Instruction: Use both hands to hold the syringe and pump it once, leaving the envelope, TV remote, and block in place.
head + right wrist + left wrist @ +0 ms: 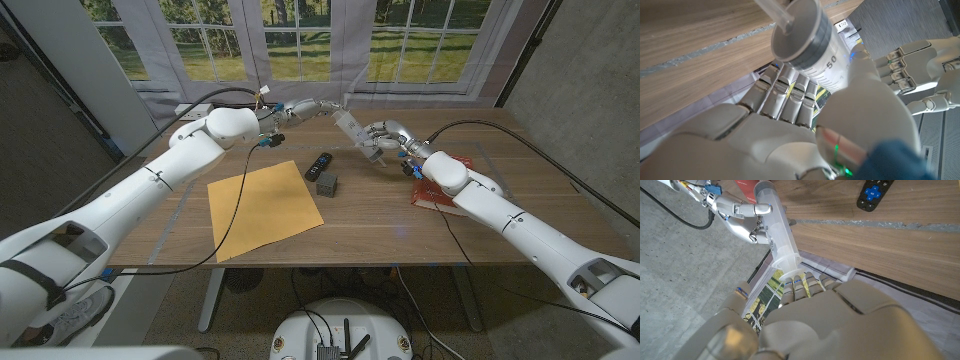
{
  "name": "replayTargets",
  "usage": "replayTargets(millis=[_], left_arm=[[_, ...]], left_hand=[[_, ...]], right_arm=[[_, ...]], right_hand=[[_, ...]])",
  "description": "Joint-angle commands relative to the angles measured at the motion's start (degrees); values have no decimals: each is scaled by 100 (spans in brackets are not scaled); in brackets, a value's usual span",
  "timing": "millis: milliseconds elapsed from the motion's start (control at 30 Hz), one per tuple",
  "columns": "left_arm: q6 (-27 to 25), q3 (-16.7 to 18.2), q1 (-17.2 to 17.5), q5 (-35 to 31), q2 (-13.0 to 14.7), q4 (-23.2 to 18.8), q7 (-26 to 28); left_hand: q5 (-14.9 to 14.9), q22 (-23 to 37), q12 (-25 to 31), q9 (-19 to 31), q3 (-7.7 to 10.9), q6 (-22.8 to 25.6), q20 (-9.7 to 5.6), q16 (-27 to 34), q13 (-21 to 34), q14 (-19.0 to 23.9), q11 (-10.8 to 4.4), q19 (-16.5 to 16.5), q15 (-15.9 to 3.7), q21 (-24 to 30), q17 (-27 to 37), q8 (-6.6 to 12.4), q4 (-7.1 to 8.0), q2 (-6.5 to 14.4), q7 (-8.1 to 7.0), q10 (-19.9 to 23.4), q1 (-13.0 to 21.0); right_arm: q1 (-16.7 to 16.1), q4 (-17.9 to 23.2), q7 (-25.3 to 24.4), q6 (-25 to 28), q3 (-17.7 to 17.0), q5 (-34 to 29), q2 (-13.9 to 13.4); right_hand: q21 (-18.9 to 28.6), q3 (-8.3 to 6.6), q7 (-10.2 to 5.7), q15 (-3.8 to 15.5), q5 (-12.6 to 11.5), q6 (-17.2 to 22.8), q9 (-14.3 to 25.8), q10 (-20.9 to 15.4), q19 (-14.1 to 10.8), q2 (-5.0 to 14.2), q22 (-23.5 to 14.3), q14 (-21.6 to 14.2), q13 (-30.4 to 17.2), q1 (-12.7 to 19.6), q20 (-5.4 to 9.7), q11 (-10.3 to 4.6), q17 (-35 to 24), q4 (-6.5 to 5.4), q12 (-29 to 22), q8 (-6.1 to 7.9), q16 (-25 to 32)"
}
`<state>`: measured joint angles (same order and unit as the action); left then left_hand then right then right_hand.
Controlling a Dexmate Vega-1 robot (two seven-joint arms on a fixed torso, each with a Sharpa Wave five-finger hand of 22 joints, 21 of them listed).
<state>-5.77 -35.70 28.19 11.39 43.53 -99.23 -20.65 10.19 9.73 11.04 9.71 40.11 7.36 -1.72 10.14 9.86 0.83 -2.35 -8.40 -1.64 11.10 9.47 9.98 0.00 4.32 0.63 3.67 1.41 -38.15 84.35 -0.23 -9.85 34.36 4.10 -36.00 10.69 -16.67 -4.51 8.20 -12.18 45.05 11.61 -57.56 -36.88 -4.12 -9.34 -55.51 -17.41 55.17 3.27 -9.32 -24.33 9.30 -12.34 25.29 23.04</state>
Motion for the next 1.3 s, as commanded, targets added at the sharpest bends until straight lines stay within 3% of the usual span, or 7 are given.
replayTargets(millis=[33, 467, 1300], left_arm=[[12, -4, 39, 0, 9, -15, 2], [-2, 76, 143, 10, 119, -147, 62], [-12, 483, 589, -133, 382, -663, 758]], left_hand=[[18, 19, -23, 19, 0, 31, -229, 1, 4, 25, 17, 22, -319, 7, 10, 33, 45, 409, 14, 12, -50], [19, 19, -27, 19, 6, 29, -226, 2, 4, 32, 16, 22, -308, 5, 10, 33, 68, 412, 21, 10, -52], [27, 15, -50, 20, 55, -14, -159, -31, 4, -44, 30, 153, -290, 40, -4, 21, 54, 451, -21, -54, 13]], right_arm=[[-17, 65, -16, 63, 9, 15, 19], [-92, 210, -34, 198, -4, 36, -27], [-264, 301, -111, 223, -65, 169, -50]], right_hand=[[13, -18, -601, 549, -38, 624, 17, -204, -6, 1078, -20, -59, -32, 969, 227, -196, -19, -21, -15, 13, -23], [12, -26, -596, 548, -44, 646, 19, -217, -5, 1074, -20, -60, -35, 980, 221, -200, -37, 1, -14, 6, -49], [1, -31, -601, 559, -51, 660, 23, -186, 44, 1059, -20, -16, -22, 1009, 205, -198, -65, 22, 15, -21, -112]])
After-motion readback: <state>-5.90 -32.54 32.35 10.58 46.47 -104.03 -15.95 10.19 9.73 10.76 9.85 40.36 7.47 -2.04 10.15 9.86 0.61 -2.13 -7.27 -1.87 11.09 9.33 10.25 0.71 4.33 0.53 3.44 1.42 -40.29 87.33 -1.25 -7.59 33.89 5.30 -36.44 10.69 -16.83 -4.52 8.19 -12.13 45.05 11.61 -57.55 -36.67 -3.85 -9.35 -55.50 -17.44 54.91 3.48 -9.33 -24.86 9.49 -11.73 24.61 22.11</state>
